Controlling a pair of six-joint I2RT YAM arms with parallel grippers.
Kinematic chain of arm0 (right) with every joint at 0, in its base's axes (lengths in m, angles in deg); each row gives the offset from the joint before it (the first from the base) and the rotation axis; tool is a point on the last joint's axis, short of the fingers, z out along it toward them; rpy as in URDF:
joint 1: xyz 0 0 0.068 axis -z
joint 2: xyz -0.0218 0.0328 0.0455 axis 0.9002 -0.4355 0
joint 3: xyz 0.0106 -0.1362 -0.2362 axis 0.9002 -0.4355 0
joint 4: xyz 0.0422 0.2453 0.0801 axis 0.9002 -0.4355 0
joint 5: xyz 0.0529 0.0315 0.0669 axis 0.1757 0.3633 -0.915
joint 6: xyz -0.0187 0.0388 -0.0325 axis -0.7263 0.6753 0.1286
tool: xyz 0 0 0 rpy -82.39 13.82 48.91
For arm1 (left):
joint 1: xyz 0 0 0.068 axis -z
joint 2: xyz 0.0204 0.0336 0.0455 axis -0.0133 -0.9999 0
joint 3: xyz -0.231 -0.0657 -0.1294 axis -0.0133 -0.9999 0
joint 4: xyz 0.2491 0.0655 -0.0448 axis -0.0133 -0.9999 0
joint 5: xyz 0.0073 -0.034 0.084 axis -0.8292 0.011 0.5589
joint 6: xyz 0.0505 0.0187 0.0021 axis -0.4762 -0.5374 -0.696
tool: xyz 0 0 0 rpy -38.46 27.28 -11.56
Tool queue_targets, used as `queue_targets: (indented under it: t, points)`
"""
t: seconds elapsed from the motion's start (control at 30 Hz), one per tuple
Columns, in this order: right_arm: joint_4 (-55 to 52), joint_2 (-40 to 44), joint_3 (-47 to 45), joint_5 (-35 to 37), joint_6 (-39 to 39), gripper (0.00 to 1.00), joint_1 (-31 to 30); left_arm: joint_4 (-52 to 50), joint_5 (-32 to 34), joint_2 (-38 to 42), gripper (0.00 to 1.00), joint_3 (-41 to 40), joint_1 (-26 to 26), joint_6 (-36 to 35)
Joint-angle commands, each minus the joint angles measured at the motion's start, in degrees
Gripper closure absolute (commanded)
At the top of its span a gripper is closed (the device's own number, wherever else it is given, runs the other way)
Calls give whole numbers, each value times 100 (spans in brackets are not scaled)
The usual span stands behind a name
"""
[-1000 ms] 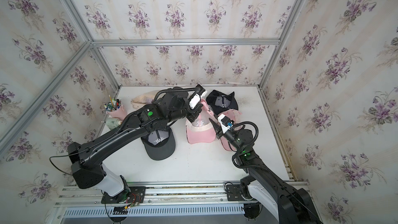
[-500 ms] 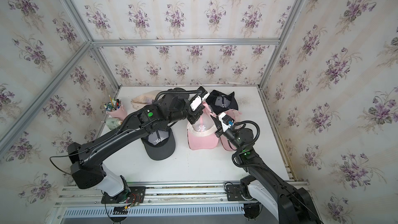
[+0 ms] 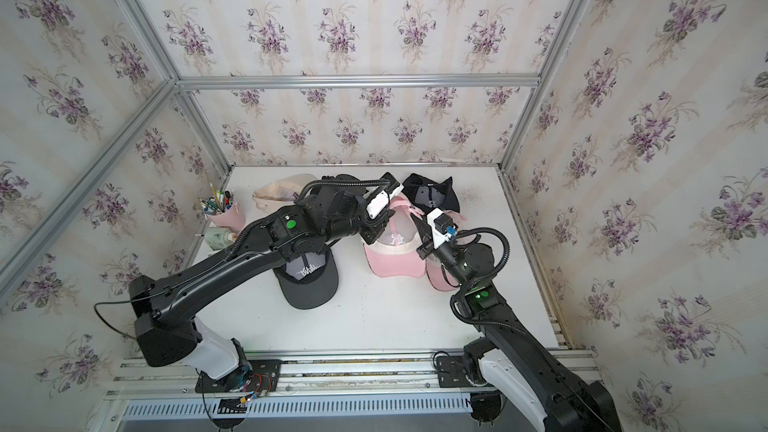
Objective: Open the adjustable buckle of the baseball cap
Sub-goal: Pick up the baseball cap from the center of the board.
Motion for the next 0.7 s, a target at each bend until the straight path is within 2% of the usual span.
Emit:
queue_targets:
  t: [0.0,0.17,0.4,0.6,0.67]
  points:
    - [-339,64,73,305,69,100,-8,115,-121,22,73,-67,-8,-53]
    - [-695,88,337,540,208,100,-21,121,-331,111,67,-227,-38,-62]
    - [-1432,-156,818,494,238,100,-22,80,-1198,108,53,-191,-52,-140]
    - [-1473,-161,835,467,121,100,-53,-157,-1579,-98,39,355,-52,-124]
    - [-1463,-171,835,458,83,100,-75,-276,-1609,-276,38,640,-65,-97]
